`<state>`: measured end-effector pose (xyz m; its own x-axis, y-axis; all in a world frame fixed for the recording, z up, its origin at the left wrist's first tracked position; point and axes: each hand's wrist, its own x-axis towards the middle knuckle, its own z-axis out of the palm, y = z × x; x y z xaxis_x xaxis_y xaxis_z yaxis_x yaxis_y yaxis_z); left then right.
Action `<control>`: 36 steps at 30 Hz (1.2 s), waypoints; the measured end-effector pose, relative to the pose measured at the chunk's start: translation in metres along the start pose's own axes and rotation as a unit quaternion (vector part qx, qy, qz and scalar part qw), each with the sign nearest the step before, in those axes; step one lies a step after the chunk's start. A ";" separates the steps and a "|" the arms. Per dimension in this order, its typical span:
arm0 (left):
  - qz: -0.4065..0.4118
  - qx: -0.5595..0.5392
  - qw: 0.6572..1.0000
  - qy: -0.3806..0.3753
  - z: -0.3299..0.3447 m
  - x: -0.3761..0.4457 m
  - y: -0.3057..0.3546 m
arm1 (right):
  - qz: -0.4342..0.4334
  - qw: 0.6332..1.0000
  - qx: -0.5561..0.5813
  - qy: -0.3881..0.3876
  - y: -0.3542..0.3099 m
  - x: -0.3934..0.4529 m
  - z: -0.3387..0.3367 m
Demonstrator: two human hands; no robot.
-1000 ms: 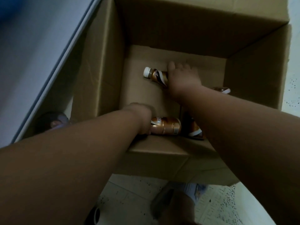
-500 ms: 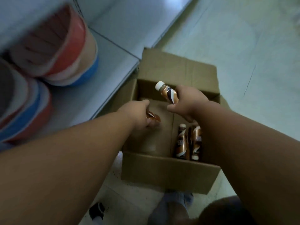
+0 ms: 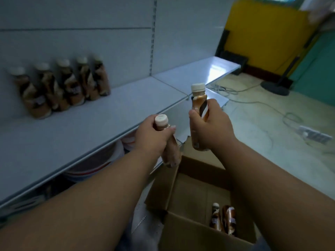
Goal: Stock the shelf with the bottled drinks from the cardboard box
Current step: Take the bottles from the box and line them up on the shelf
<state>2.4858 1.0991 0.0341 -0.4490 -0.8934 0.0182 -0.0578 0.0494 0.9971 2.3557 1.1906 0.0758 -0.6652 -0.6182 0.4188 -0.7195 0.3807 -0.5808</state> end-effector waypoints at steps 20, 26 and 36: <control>0.131 0.174 0.975 0.036 -0.096 0.194 0.034 | -0.020 0.986 0.096 -0.136 -0.091 0.149 0.127; 0.214 0.455 0.863 -0.055 -0.102 0.270 0.062 | -0.059 0.996 -0.009 -0.071 -0.086 0.213 0.176; 0.193 0.655 0.728 -0.058 -0.098 0.345 0.070 | -0.037 0.993 0.043 -0.103 -0.084 0.279 0.258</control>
<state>2.4141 0.7504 0.1175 -0.7256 -0.6595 0.1961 -0.6738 0.7389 -0.0079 2.2823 0.8087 0.0616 -0.5494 -0.7732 0.3167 -0.7394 0.2734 -0.6152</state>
